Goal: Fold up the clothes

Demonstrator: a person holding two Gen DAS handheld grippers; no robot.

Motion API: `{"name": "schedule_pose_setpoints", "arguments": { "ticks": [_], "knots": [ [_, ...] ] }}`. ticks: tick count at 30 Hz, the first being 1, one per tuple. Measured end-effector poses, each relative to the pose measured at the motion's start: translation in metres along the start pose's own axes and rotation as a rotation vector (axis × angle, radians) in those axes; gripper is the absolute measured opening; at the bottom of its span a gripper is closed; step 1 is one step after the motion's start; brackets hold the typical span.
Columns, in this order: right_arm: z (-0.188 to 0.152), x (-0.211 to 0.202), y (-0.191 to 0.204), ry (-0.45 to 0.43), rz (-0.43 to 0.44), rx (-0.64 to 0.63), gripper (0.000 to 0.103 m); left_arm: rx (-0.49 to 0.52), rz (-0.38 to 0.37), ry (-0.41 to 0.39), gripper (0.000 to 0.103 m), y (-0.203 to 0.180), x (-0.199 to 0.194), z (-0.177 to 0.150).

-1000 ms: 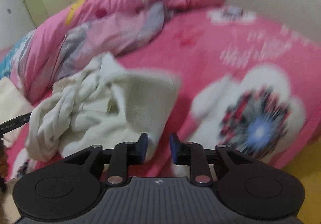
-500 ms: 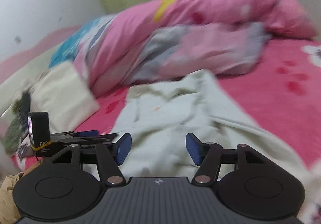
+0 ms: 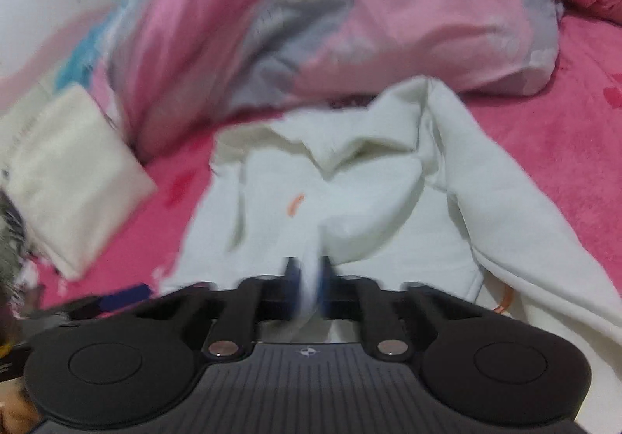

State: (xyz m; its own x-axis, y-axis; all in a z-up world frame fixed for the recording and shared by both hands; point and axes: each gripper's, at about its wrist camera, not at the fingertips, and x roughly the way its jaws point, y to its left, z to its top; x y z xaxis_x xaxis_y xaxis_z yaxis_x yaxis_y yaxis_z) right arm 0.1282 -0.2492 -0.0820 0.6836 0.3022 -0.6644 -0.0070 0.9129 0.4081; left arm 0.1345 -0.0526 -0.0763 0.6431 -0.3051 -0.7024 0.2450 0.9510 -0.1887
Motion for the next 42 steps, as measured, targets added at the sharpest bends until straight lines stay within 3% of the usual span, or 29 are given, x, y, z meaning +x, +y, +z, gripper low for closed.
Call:
{"name": "schedule_pose_setpoints", "arguments": {
  "ticks": [10, 19, 26, 31, 36, 42],
  "knots": [
    [-0.002, -0.098, -0.017, -0.285, 0.253, 0.103, 0.005, -0.029, -0.001, 0.009, 0.074, 0.002, 0.001, 0.000],
    [0.036, -0.145, -0.064, -0.504, 0.348, 0.270, 0.005, -0.034, 0.012, 0.017, 0.074, 0.002, 0.004, -0.001],
    [0.033, -0.171, -0.069, -0.649, 0.430, 0.267, 0.005, -0.035, 0.014, 0.023, 0.074, 0.003, 0.005, -0.002],
    [0.044, -0.179, -0.069, -0.675, 0.416, 0.250, 0.005, -0.032, 0.019, 0.024, 0.074, 0.003, 0.005, -0.002],
    [0.086, -0.180, -0.090, -0.709, 0.393, 0.315, 0.005, -0.030, 0.025, 0.027, 0.074, 0.001, 0.006, -0.002],
    [0.144, -0.162, -0.128, -0.740, 0.249, 0.347, 0.005, -0.020, 0.030, 0.030, 0.074, 0.001, 0.008, -0.002]
  ]
}}
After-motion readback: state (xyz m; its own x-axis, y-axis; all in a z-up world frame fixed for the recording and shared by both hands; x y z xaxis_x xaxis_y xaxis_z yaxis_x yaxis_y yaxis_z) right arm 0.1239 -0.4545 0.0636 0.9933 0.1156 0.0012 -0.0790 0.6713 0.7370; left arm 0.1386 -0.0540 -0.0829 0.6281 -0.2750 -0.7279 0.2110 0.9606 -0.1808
